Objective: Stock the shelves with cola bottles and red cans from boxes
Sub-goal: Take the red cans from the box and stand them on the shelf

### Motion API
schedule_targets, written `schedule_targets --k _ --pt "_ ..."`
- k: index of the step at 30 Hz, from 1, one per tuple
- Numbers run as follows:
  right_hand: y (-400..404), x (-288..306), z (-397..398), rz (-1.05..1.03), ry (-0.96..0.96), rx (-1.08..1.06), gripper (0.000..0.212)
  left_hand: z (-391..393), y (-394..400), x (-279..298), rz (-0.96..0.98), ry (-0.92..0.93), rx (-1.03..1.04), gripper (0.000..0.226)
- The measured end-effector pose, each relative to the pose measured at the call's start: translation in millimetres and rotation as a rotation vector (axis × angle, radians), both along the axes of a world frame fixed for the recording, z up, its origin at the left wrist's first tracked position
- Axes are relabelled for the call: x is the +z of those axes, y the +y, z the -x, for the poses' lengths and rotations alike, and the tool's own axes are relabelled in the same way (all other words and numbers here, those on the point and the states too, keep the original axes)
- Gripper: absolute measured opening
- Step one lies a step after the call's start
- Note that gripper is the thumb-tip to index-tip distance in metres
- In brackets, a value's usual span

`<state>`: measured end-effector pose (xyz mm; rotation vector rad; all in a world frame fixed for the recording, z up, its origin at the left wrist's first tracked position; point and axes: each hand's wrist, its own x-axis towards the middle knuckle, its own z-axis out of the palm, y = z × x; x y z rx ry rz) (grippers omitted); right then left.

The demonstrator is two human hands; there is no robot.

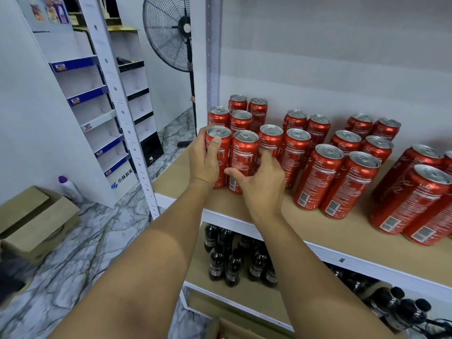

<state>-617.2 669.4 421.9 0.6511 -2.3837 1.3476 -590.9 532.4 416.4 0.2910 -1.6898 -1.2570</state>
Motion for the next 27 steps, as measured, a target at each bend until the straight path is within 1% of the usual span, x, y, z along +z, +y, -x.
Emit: schedule_targets --k 3,6,10,12,13,15,17,19,21,23,25,27 --pt "-0.3 0.1 -0.7 0.0 0.0 -0.002 0.082 0.5 1.0 0.2 -0.016 -0.013 -0.011 0.035" --pt "0.0 0.7 -2.5 0.005 -0.001 -0.002 0.08 -1.9 1.4 -2.4 -0.048 -0.013 -0.049 0.044" --pt "0.8 -1.5 -6.4 0.026 -0.023 0.012 0.085 -11.2 1.1 -12.8 -0.154 -0.068 -0.153 0.05" --pt "5.2 -5.1 -10.5 0.046 -0.054 0.02 0.086 -19.8 4.2 -15.5 -0.198 -0.063 -0.163 0.051" --pt "9.1 -7.6 -14.3 0.05 -0.077 0.028 0.083 -26.0 8.2 -15.4 -0.198 -0.052 -0.149 0.051" --pt "19.9 -15.0 -25.3 0.055 -0.086 0.051 0.073 -40.9 20.5 -15.5 -0.122 -0.051 -0.076 0.046" --pt "34.1 -26.4 -38.9 0.075 -0.033 0.088 0.063 -59.2 37.4 -23.3 -0.03 -0.048 0.052 0.039" --pt "50.1 -40.0 -53.9 0.132 0.008 0.126 0.052 -78.3 54.0 -41.1 0.024 -0.014 0.228 0.036" --pt "66.8 -58.6 -66.6 0.165 0.053 0.144 0.042 -96.1 71.9 -65.5 0.001 0.005 0.32 0.032" --pt "83.6 -82.6 -76.2 0.139 0.06 0.162 0.038 -111.0 90.9 -97.0 -0.027 -0.013 0.328 0.023" --pt "98.4 -118.8 -79.4 0.103 0.025 0.171 0.037 -121.4 109.6 -136.2 -0.054 -0.053 0.291 0.016" --pt "112.0 -166.0 -79.0 0.064 -0.027 0.154 0.036 -128.0 126.4 -187.4 -0.101 -0.147 0.246 0.013"
